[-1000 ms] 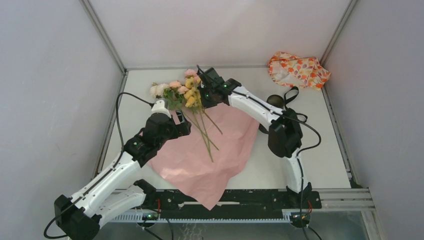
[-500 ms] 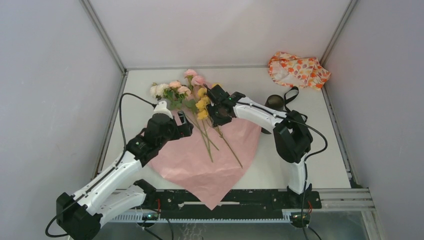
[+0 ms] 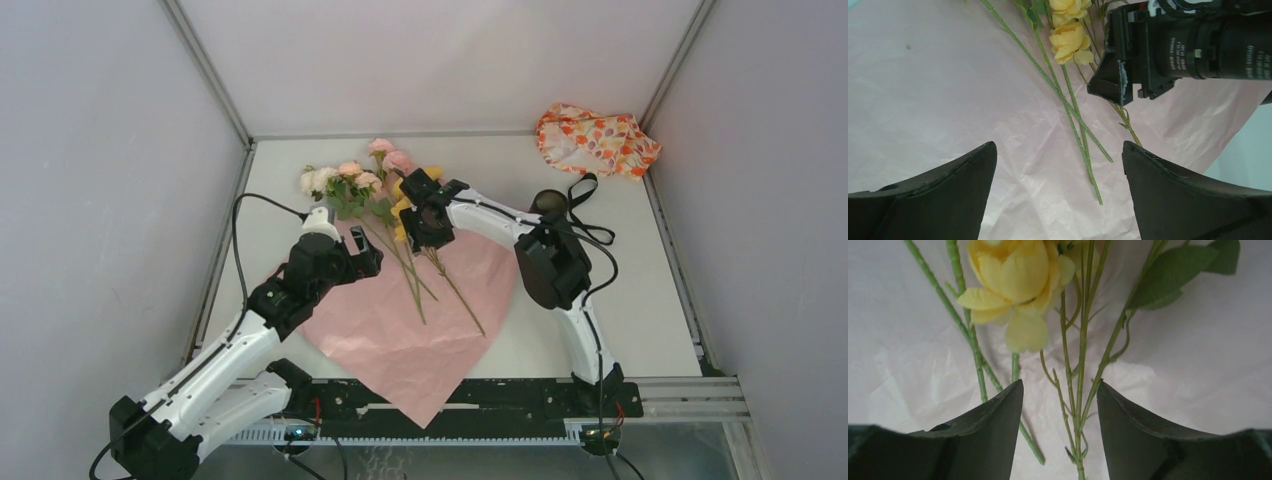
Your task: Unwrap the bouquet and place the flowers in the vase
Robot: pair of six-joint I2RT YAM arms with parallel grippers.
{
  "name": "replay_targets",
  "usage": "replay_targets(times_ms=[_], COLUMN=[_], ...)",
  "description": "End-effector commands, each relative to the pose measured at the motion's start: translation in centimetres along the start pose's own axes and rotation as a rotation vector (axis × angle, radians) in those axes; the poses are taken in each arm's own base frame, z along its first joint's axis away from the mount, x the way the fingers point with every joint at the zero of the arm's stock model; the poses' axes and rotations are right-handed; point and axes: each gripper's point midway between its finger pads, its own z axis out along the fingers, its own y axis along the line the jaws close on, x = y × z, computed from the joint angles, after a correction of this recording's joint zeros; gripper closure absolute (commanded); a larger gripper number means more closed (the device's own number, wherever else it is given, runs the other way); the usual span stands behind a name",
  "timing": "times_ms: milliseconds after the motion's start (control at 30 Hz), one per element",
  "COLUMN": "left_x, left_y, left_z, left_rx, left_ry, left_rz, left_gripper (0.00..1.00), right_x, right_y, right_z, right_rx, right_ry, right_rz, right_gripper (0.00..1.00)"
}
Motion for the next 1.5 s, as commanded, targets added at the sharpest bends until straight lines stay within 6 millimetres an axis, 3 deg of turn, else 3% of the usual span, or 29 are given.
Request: replay_targets(times_ms=[0, 200, 433, 567, 733, 933, 1167, 1300, 1467], left_x=[-0.8, -0.7, -0.6, -0.6, -0.8, -1.9, -2.5, -2.3, -2.4], left_y=[-0.4, 0.0, -0.3, -0.3, -0.4, -0.7, -1.4, -1.7, -2.1], left_z=[0.1, 0.3, 0.4, 0.4, 0.2, -0.7, -0.8, -0.8, -0.6], left_rx=[0.013, -0.001, 0.009, 0.010, 0.015, 0.020, 0.032, 0.044, 0.063], left_ry=[-0.025, -0.029, -0.017, -0.016, -0.019, -0.042, -0.032, -0.019, -0.019], left_rz=[-0.021, -0.019, -0.019, -0.019, -0.027, -0.034, -0.036, -0.043, -0.050], left_gripper=[0.00, 0.00, 0.00, 0.00, 0.00, 0.00, 0.00, 0.00, 0.00], right_x=[-1.6, -2.4, -2.7, -3.6, -5.4, -9.5, -13.7, -15.0, -14.0], right_y=[-0.6, -1.1, -1.1, -0.7, 0.1, 0.8, 0.9, -0.4, -3.6], right_z=[0.6, 1.9, 2.0, 0.8, -2.6, -11.2, -25.3, -33.5, -43.4], right_rx=[0.005, 0.018, 0.017, 0.006, -0.017, -0.054, -0.105, -0.070, 0.041], right_ry=[-0.007, -0.009, -0.013, -0.048, -0.120, -0.317, -0.678, -0.933, -1.235], right_rz=[0.012, 0.026, 0.034, 0.033, 0.027, 0.022, 0.004, 0.000, 0.020], right_gripper=[0.37, 0.46, 0.72, 1.00, 1.00, 1.00, 1.00, 1.00, 1.00])
